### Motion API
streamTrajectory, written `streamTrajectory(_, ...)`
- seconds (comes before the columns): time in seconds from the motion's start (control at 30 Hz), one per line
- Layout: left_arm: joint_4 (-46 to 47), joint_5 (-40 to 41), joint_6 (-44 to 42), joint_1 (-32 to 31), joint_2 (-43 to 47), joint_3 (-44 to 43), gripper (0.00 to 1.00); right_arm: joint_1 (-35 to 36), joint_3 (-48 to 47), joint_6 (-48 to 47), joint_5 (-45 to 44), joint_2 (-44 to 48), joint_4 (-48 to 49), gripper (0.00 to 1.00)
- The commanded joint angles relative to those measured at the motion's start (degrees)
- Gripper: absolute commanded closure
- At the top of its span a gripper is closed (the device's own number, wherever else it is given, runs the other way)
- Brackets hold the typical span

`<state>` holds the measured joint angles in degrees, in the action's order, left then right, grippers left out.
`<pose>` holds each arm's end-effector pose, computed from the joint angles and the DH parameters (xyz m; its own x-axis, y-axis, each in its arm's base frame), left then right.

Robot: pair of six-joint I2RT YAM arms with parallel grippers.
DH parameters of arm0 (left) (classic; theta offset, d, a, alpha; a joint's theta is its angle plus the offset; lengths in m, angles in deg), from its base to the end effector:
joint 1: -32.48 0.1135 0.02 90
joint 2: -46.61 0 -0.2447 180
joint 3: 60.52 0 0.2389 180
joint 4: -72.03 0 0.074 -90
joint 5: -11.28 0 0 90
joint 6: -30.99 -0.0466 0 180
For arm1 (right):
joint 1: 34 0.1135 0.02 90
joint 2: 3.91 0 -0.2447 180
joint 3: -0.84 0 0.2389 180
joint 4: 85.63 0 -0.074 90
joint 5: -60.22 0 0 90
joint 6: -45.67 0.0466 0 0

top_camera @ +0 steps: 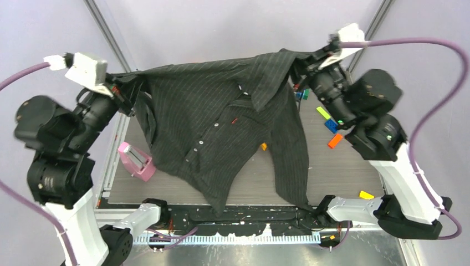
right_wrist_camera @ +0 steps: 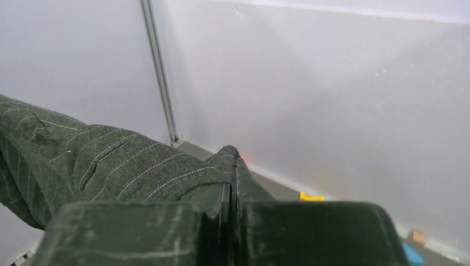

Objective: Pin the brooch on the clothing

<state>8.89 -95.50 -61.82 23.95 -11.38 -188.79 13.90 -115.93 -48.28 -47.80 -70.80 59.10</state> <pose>0.0856 -0.0264 0.5606 0.1436 0.0259 -0.9893 0.4188 0.9042 0.0845 0.1397 0.1331 0.5511 0.2035 0.1275 -0.9707 -0.4920 0.8705 0.0112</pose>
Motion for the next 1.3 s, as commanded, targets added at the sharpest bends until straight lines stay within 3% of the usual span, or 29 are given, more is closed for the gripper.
streamTrajectory(0.0,1.45,-5.73,5.89,0.36,-0.22,-7.88,1.00,-0.17,-8.46,-4.88,1.32,4.11,-0.12,0.99)
streamTrajectory(0.23,2.44,-10.24,12.87,0.36,-1.44,-14.70,1.00,-0.17,-16.34,-8.46,4.57,4.30,-1.97,0.99)
streamTrajectory(0.4,-0.36,-4.86,18.49,0.36,-2.29,-17.17,1.00,-0.17,-16.84,-11.29,2.60,3.08,-0.09,0.99)
streamTrajectory(0.63,-1.00,-2.01,18.76,0.36,-5.43,-10.80,1.00,-0.17,-11.56,-17.40,-4.43,-1.15,9.45,1.00)
streamTrajectory(0.73,0.41,1.70,17.18,0.36,-8.42,-3.20,1.00,-1.37,-11.22,-18.54,-7.21,-7.25,11.27,0.99)
streamTrajectory(0.83,1.85,6.36,15.99,2.10,-14.14,3.46,1.00,-7.58,-11.53,-11.89,-1.49,-14.04,11.23,1.00)
streamTrajectory(0.97,8.86,1.85,19.41,10.34,-26.21,11.78,1.00,-17.40,-11.81,-2.64,6.49,-29.48,13.08,1.00)
streamTrajectory(1.07,9.41,-2.05,20.34,13.62,-39.10,8.78,1.00,-20.59,-17.10,1.50,10.99,-42.42,14.94,1.00)
streamTrajectory(1.13,8.86,-4.83,20.85,14.58,-47.67,4.76,0.83,-22.50,-25.57,3.46,15.49,-54.04,11.78,0.99)
streamTrajectory(1.17,8.52,-5.68,20.97,14.67,-51.23,2.76,0.68,-23.42,-28.99,4.50,19.21,-61.76,10.19,0.91)
streamTrajectory(1.2,8.27,-6.86,21.12,14.69,-54.40,0.82,0.52,-23.75,-36.15,5.71,20.90,-65.41,6.32,0.81)
streamTrajectory(1.23,7.90,-7.79,21.24,14.69,-56.87,-1.01,0.40,-24.28,-42.71,6.32,23.80,-71.19,4.34,0.57)
streamTrajectory(1.27,7.79,-8.64,21.34,14.64,-58.47,-2.22,0.33,-24.45,-45.07,7.37,26.23,-73.52,0.81,0.45)
